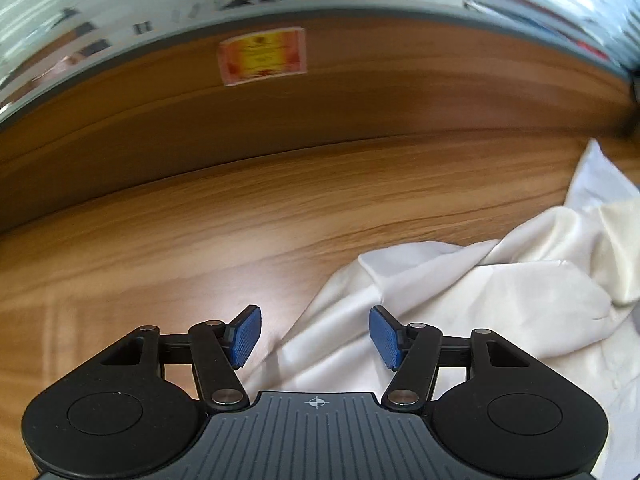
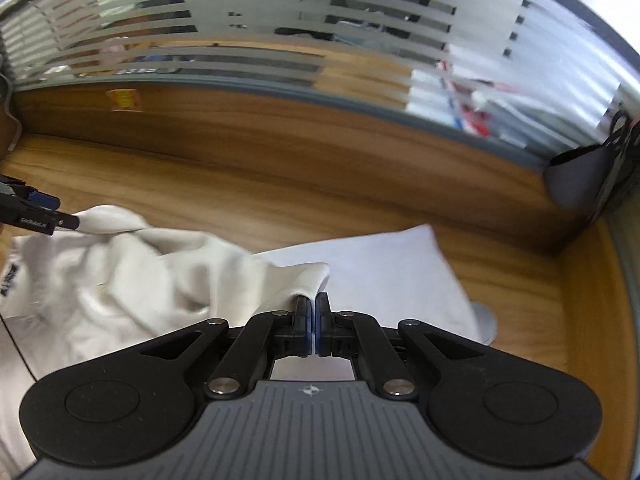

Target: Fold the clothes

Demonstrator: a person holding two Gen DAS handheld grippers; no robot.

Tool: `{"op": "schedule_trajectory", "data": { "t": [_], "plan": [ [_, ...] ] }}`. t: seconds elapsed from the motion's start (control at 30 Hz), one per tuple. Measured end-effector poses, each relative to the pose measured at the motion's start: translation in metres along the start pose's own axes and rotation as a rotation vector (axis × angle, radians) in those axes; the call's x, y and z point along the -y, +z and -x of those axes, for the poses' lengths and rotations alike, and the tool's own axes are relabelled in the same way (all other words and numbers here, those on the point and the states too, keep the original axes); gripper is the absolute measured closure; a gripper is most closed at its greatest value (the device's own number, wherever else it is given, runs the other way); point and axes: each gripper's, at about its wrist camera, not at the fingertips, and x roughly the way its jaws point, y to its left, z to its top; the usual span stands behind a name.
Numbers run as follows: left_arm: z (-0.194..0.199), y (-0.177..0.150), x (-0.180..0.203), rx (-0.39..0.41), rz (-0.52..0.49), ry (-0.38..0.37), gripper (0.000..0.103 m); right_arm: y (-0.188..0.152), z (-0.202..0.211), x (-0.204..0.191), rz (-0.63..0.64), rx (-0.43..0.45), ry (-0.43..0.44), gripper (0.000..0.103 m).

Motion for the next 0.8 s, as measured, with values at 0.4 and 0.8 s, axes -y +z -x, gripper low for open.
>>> {"op": "schedule_trajectory", "data": {
  "t": [0.4,0.8],
  "plan": [
    [-0.003,0.015,-0.024,0.097,0.215,0.065,0.1,0.044,-0.022,0.026,0.063,0.061,-0.181,0.102],
    [0.051,-0.007,-0.07,0.21,0.554,0.087,0.101,0.025,0.014,0.0,0.18,0.148,-0.219,0.102]
  ]
}}
